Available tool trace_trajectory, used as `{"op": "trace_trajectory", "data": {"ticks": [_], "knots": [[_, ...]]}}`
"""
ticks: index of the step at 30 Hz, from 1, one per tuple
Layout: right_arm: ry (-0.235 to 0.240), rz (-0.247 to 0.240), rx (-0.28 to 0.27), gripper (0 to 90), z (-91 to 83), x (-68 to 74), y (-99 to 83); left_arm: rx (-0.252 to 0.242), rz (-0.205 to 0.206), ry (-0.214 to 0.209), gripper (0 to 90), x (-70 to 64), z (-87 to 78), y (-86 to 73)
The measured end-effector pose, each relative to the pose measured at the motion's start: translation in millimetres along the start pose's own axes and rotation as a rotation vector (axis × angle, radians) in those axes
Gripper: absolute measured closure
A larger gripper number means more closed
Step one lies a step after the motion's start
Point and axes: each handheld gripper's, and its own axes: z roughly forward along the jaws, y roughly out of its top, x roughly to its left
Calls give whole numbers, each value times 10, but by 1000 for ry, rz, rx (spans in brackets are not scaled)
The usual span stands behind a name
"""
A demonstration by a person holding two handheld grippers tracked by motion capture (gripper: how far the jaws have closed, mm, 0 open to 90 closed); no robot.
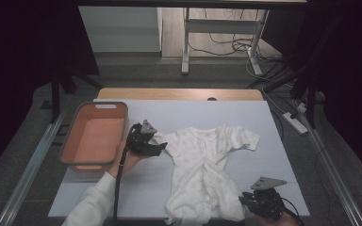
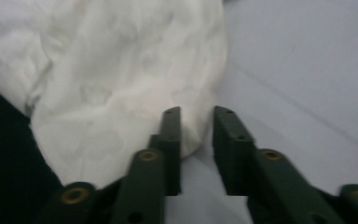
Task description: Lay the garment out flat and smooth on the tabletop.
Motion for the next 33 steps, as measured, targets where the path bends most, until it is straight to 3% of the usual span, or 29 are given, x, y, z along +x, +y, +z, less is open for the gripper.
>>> {"op": "trace_trajectory", "data": {"ticks": [4,6,10,16,19,24,33], "knots": [[-8,38,-101,580,-58,-30,60,-1,-3,2,319,3,-1,-1],[3,57,-125,546,-64,-62,109,-2,-1,2,319,0,-3,0],[7,23,-88,527,56,-68,204,-4,2,1,319,-5,-2,3],[-2,-42,6,521,447,-87,389,1,5,0,319,-13,13,7],[1,-46,16,602,537,-115,503,0,5,1,319,-12,12,7],[39,-89,35,855,548,-83,536,0,2,2,318,-6,7,-1],[14,-112,51,881,342,6,309,-6,0,7,319,-3,-16,-1]]}}
